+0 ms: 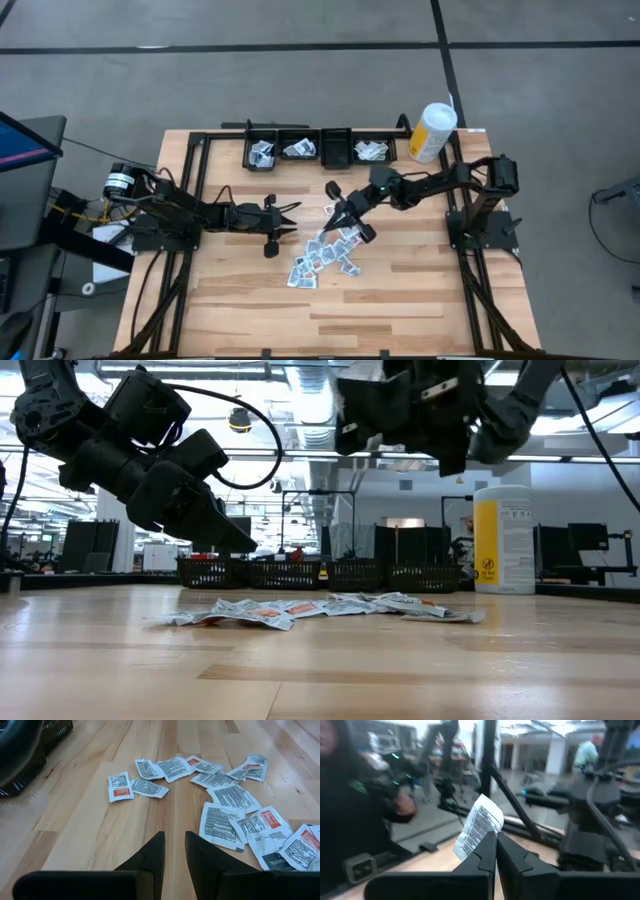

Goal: Pick & Place First Aid Supplies
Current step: Put the black towelette pack into the middle left black bin

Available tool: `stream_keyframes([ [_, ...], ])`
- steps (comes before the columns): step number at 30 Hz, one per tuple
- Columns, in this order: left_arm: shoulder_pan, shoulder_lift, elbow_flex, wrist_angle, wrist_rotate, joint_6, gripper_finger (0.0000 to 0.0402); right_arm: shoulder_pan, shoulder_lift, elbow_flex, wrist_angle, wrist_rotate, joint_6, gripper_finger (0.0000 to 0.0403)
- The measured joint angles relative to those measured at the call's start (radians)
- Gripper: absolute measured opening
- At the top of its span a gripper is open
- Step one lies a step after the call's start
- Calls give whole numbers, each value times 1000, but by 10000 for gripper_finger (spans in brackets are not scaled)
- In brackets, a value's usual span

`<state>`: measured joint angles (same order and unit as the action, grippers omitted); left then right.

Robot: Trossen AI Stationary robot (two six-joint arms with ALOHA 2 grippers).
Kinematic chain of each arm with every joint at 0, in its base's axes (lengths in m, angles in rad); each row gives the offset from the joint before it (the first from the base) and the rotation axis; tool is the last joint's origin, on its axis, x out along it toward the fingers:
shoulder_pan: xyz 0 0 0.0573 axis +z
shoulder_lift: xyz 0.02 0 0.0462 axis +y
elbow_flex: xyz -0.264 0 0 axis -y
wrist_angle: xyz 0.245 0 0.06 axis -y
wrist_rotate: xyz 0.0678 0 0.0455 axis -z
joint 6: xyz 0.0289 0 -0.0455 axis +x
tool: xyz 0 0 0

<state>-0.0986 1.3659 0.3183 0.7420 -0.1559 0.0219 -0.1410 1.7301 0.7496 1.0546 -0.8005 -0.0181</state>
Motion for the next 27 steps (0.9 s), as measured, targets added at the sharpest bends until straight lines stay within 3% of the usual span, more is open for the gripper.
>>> stream_keyframes([
  [6, 0, 0, -1, 18, 0, 0, 76, -18, 27, -55, 258, -179, 93, 1],
  [13, 0, 0, -1, 33, 0, -5, 76, 16, 24, -59, 327, -453, 97, 1],
  [27, -21, 0, -1, 157, 38, -50, 76, 19, 24, -59, 335, -448, 96, 1],
])
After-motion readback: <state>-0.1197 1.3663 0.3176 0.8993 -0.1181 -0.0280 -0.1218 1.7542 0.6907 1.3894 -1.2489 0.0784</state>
